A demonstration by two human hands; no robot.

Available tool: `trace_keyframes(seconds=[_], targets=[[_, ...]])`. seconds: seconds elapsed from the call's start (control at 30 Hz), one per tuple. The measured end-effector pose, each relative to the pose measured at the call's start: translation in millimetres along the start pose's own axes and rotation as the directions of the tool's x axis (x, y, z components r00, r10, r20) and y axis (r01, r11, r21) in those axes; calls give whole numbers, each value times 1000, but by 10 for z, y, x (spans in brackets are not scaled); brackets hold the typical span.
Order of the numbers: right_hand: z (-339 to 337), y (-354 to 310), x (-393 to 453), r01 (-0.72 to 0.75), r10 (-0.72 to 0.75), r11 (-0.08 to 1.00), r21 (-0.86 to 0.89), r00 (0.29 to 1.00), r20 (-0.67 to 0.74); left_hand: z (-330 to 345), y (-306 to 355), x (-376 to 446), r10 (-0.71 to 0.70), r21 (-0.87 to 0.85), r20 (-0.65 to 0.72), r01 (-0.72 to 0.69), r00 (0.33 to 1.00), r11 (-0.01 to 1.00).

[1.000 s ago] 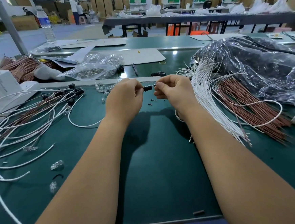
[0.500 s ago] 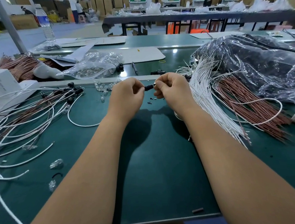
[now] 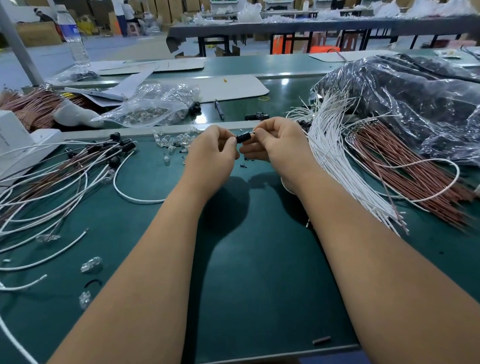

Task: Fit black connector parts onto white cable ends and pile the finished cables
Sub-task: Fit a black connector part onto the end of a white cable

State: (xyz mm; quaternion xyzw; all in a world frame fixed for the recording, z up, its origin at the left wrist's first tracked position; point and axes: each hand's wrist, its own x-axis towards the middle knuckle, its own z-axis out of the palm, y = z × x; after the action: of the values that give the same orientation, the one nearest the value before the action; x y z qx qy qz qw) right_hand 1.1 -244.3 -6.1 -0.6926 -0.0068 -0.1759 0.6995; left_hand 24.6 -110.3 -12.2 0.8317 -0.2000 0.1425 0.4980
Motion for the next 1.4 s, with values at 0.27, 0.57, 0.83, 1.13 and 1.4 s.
trace_keyframes(seconds=[0.27, 0.57, 0.83, 1.13, 1.4], targets=[[9, -46, -21, -142, 130, 971, 191, 989, 74, 14, -4, 8, -53, -77, -16, 52, 998, 996], [-17, 19, 6, 26, -24, 986, -167, 1000, 14, -17, 14, -32, 47, 61, -43, -44, 998, 997], [-16, 17, 4, 64, -64, 989, -130, 998, 0, -44, 49, -26, -29, -74, -31, 26, 999, 997], [-28, -48, -23, -13, 12, 999, 47, 1000, 25, -68, 73, -30, -68, -239, -38, 57, 997, 969], [4, 0, -27, 29, -21, 994, -106, 997, 72, -56, 28, -2, -107, -281, -5, 101, 994, 954]])
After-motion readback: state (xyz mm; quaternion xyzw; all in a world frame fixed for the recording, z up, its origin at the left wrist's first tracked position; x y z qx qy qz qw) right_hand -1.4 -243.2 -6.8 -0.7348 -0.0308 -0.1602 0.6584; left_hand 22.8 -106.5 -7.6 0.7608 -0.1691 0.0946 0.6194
